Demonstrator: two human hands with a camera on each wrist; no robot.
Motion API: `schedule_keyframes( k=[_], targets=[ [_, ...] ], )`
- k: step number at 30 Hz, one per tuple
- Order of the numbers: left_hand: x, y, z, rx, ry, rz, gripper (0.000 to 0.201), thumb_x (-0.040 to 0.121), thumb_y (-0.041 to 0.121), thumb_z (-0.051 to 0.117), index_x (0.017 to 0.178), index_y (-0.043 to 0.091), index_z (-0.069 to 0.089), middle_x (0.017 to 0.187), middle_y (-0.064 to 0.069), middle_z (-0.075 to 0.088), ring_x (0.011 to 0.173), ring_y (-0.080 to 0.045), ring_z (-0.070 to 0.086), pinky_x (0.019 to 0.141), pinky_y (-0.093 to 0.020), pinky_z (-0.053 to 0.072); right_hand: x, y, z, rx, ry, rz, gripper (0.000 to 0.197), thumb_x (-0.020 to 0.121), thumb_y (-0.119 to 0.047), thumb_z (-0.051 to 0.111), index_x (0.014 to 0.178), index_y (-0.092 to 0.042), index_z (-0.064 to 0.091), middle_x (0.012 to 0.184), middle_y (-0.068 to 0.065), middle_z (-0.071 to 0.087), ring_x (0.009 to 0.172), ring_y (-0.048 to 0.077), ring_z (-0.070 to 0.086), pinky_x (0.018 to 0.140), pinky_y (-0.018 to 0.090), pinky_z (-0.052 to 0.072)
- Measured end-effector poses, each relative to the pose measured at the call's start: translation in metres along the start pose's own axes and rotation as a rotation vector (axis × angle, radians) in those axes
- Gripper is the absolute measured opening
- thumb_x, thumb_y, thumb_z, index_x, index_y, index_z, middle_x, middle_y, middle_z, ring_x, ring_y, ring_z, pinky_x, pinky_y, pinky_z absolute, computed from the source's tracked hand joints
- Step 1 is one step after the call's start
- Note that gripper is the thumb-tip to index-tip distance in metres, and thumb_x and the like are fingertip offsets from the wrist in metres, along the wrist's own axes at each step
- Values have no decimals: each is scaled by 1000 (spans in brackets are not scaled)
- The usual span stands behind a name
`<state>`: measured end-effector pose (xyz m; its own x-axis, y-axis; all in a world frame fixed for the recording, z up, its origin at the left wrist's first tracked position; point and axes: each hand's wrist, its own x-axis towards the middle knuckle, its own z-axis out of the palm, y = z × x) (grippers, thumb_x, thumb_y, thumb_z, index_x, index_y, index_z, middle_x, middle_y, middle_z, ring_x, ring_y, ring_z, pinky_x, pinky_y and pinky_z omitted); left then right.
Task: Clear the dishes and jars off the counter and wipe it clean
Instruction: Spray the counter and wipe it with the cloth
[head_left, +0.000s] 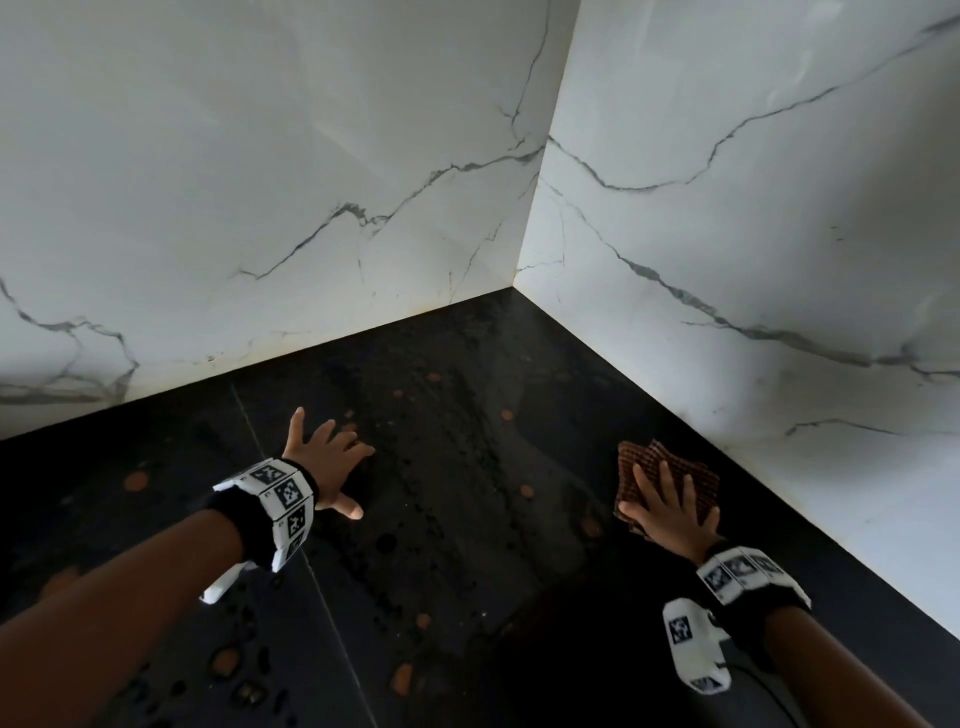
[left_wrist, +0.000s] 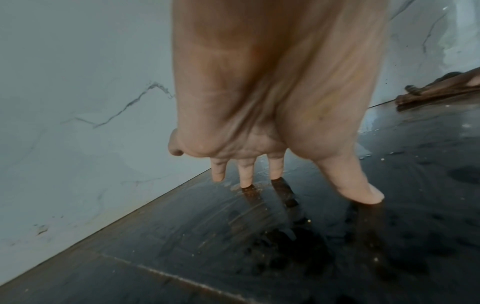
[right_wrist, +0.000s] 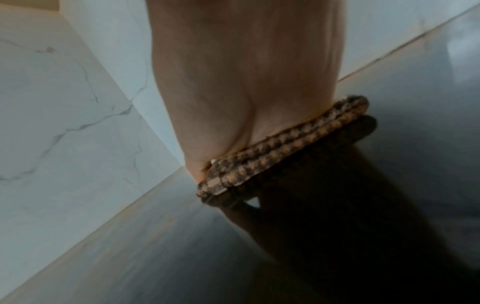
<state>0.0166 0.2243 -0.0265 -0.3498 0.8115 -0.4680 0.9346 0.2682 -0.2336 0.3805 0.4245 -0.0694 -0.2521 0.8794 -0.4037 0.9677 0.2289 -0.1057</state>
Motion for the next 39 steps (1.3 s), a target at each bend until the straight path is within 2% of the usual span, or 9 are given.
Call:
schedule_keyframes(
  k=[3,7,9,13,18,27,33,39],
  targets=[
    [-1,-1,1,-5,2,6,89,78,68,50,148,34,7,158,2,7,146,-28,-2,108,-63,-10,-37,6,19,41,21,54,70,90,-65,29,146,-44,-6,158,-4,-12,145,28,-11,112,62,5],
    [0,0,1,-3,0,10,89,79,66,51,148,33,7,158,1,7,145,-29,-6,107,-63,-11,-67,-26,35,84,84,166,70,90,-64,28,148,-40,-3,159,-1,-12,145,31,-10,112,64,4],
    [-1,1,1,13,4,7,89,79,67,50,148,32,6,158,0,6,145,-30,-9,107,-63,-12,-67,-44,36,127,51,181,71,90,-65,28,148,-39,-4,158,1,-15,144,32,-14,110,65,0],
    [1,3,1,46,7,0,89,80,67,48,149,31,5,158,0,6,144,-31,-13,108,-62,-13,-38,-74,29,108,-13,134,74,88,-69,26,147,-40,-8,157,1,-20,143,34,-19,108,66,-5],
    [3,3,4,52,15,1,89,81,67,47,149,30,3,159,-1,3,144,-31,-16,108,-61,-13,14,-116,-3,100,-129,21,72,90,-67,23,149,-37,-6,156,4,-23,141,37,-23,108,65,-11],
    [9,-1,13,-21,-7,-19,90,82,65,47,149,33,-3,159,1,-6,143,-31,-18,108,-61,-13,104,-177,-44,2,-158,-117,72,89,-69,22,149,-38,-3,157,0,-20,142,36,-19,109,64,-10],
    [7,-1,10,0,-8,-18,90,81,67,46,149,33,-2,159,2,-5,143,-31,-19,107,-60,-14,105,-160,-40,-55,-162,-190,72,89,-70,24,148,-40,-4,157,-4,-21,143,29,-22,108,61,-11],
    [5,0,5,7,-5,-6,90,80,67,47,149,32,0,159,0,-2,143,-32,-18,107,-61,-15,58,-93,-19,-137,-134,-231,71,91,-63,28,147,-40,-10,157,-2,-21,144,30,-17,110,62,-1]
  ],
)
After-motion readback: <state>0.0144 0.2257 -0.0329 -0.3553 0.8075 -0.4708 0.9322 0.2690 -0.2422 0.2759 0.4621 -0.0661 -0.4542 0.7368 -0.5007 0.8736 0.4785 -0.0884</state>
